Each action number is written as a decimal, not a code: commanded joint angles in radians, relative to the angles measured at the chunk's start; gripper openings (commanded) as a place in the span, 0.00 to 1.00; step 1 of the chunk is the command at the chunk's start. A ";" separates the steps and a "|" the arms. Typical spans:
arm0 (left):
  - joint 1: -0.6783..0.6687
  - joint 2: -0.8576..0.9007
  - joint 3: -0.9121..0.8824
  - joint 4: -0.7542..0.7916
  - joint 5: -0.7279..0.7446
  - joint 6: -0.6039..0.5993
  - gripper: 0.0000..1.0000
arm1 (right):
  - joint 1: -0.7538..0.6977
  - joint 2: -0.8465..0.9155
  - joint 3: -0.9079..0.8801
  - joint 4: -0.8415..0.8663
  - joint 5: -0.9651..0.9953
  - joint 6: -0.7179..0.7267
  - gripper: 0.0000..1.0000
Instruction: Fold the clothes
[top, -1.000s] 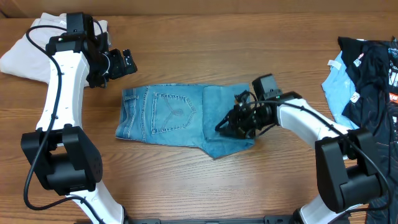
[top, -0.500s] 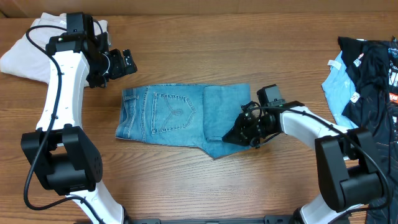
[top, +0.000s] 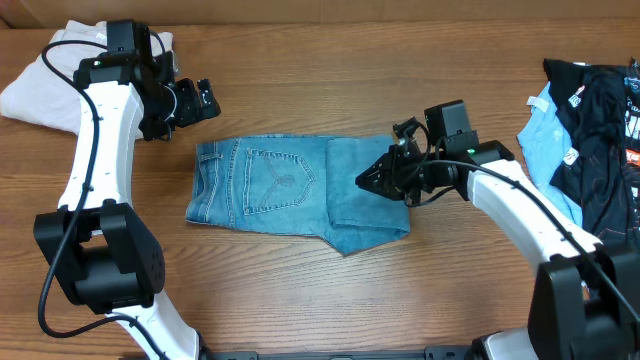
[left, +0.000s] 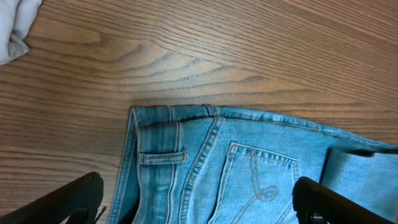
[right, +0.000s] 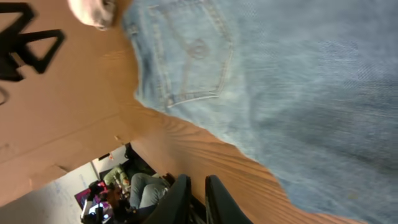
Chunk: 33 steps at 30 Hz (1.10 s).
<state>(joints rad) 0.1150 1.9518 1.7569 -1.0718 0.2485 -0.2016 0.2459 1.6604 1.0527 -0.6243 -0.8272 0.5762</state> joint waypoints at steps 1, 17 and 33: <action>-0.012 0.010 0.017 0.004 -0.013 0.022 1.00 | 0.023 0.072 -0.022 0.002 0.022 0.000 0.13; -0.012 0.010 0.017 0.010 -0.013 0.022 1.00 | 0.106 0.345 -0.026 0.072 -0.025 0.038 0.04; -0.012 0.010 0.017 0.002 -0.013 0.022 1.00 | -0.013 0.078 0.034 0.211 -0.019 0.027 0.16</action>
<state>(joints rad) 0.1108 1.9518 1.7569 -1.0695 0.2485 -0.2016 0.2520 1.7779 1.0569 -0.4694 -0.8494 0.6014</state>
